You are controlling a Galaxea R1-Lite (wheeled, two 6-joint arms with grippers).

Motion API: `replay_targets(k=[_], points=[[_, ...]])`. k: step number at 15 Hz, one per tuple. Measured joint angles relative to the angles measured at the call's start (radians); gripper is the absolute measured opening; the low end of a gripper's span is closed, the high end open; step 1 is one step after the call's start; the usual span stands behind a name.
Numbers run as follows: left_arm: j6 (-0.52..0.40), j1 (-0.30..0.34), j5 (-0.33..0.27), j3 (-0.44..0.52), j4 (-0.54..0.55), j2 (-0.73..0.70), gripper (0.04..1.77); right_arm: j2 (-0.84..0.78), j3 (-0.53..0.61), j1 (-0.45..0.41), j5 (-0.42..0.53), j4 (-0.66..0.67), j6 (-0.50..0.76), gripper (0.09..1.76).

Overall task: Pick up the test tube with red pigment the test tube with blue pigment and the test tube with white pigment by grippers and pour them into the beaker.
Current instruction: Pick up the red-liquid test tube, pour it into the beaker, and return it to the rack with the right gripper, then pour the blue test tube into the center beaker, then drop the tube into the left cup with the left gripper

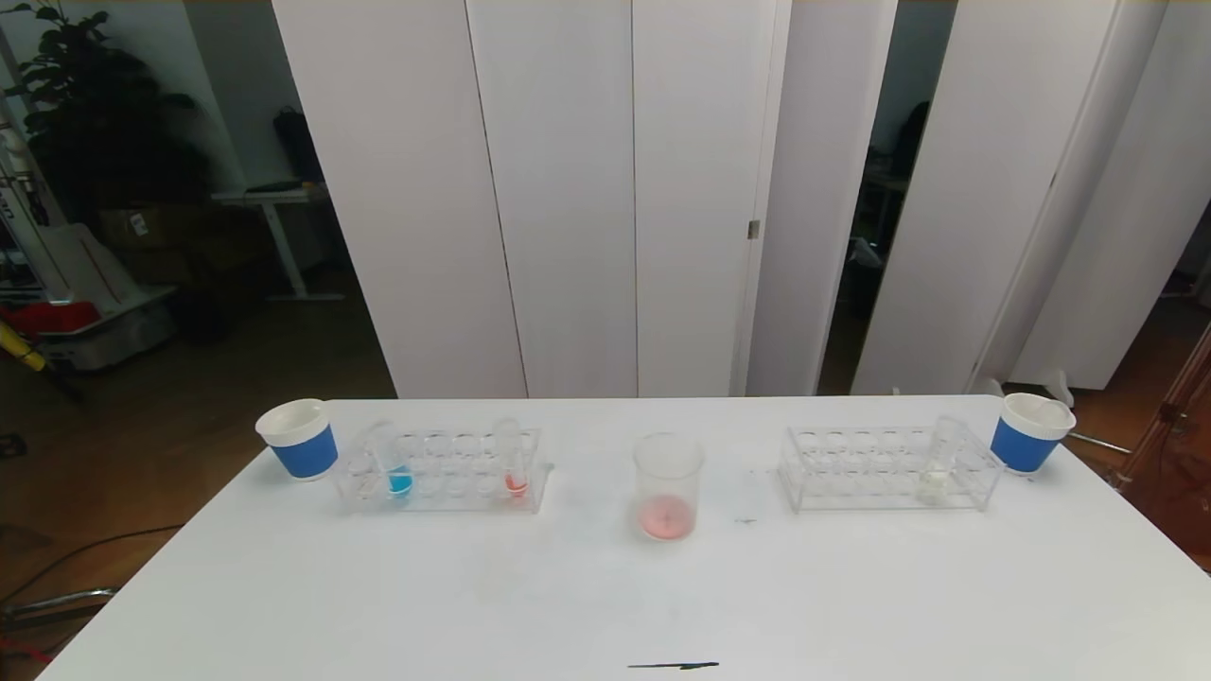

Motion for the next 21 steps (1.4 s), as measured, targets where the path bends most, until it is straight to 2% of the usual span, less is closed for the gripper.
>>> replay_targets(k=[7, 10, 12, 15, 19, 21], points=[[0.001, 0.000, 0.007, 0.000, 0.000, 0.000, 1.74, -0.001, 0.002, 0.000, 0.000, -0.001, 0.001, 1.73], [-0.001, 0.000, 0.016, -0.018, -0.064, 0.000, 1.74, -0.001, 0.002, 0.000, 0.000, -0.001, 0.000, 1.73], [0.001, 0.000, 0.015, -0.090, -0.061, 0.001, 1.74, -0.001, 0.002, 0.000, 0.000, -0.001, 0.001, 1.73], [0.002, 0.000, 0.014, -0.249, 0.028, 0.047, 1.74, -0.001, 0.002, 0.000, 0.000, -0.001, 0.001, 1.73], [-0.004, -0.010, 0.021, -0.413, 0.040, 0.243, 1.74, -0.001, 0.002, 0.000, 0.000, -0.001, 0.001, 1.73], [-0.015, -0.014, 0.017, -0.471, -0.014, 0.379, 1.74, -0.001, 0.002, 0.000, 0.000, -0.001, 0.001, 1.73]])
